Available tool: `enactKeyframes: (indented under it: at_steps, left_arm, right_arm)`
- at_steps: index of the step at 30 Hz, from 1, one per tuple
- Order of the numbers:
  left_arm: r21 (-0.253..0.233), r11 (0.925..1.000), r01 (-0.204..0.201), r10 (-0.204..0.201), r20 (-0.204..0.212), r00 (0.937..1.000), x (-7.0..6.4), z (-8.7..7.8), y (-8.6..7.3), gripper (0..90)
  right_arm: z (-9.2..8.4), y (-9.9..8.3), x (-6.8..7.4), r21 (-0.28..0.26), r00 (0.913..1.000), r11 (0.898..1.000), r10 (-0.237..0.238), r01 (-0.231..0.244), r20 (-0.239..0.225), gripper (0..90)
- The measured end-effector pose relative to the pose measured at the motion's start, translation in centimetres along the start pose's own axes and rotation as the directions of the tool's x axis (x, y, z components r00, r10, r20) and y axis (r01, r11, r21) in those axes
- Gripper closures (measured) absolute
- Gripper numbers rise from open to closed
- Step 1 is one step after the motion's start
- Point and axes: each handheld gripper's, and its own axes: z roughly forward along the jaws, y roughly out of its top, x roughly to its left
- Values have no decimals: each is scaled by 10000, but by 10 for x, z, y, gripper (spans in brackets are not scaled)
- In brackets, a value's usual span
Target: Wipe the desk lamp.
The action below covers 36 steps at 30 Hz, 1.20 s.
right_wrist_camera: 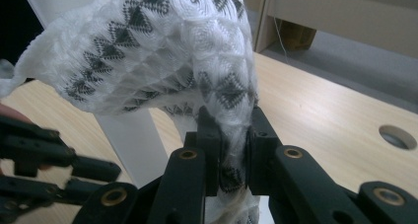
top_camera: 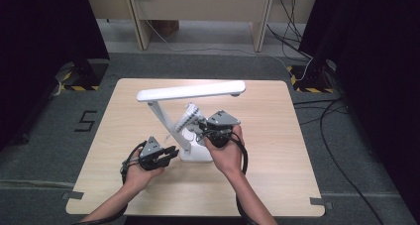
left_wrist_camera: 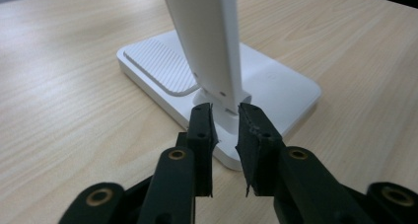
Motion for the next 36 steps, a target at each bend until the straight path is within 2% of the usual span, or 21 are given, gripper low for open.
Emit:
enactKeyframes:
  at_steps: [1, 6, 8, 10, 13, 15, 18, 20, 26, 36]
  left_arm:
    - [-4, 9999, 146, -146, -18, 9999, 2, 3, 1, 771]
    - [166, 9997, 188, -190, 114, 9998, 1, 9, 4, 806]
    - [235, 9995, 202, -204, 103, 9997, 1, 11, 4, 815]
    - [267, 9991, 328, -332, 125, 9994, -1, 15, 3, 825]
    - [441, 9988, 229, -235, 125, 9996, 0, 18, 1, 834]
    - [472, 9986, 217, -225, 168, 9996, -1, 20, 1, 834]
    - [650, 9979, 25, -35, 162, 9999, -2, 22, 1, 843]
    - [602, 9982, 68, -79, 178, 9998, -2, 24, 0, 845]
    - [664, 9978, 69, -88, 286, 9996, -3, 26, -2, 851]
    - [621, 9978, -211, 200, 191, 9996, -5, 27, -5, 857]
  right_arm:
    - [1, 2, 2, -44, 10000, 10000, -19, 19, 1, 810]
    - [8, 13, 7, -278, 10000, 9996, -64, 64, -4, 811]
    - [10, 16, 9, -263, 9998, 9994, -218, 219, 35, 812]
    - [12, 18, 11, -269, 9999, 9995, -150, 149, -6, 812]
    - [16, 20, 11, -306, 9998, 9993, -212, 212, 4, 812]
    - [17, 20, 12, -339, 10000, 9994, -15, 15, -1, 812]
    - [18, 21, 13, -392, 10000, 9992, -42, 41, -26, 812]
    - [19, 23, 15, -497, 10000, 9988, -6, 3, -75, 812]
    - [18, 34, 21, -834, 9994, 9961, -303, 291, -137, 812]
    - [15, 50, 33, -1210, 9988, 9925, -229, 175, -433, 812]
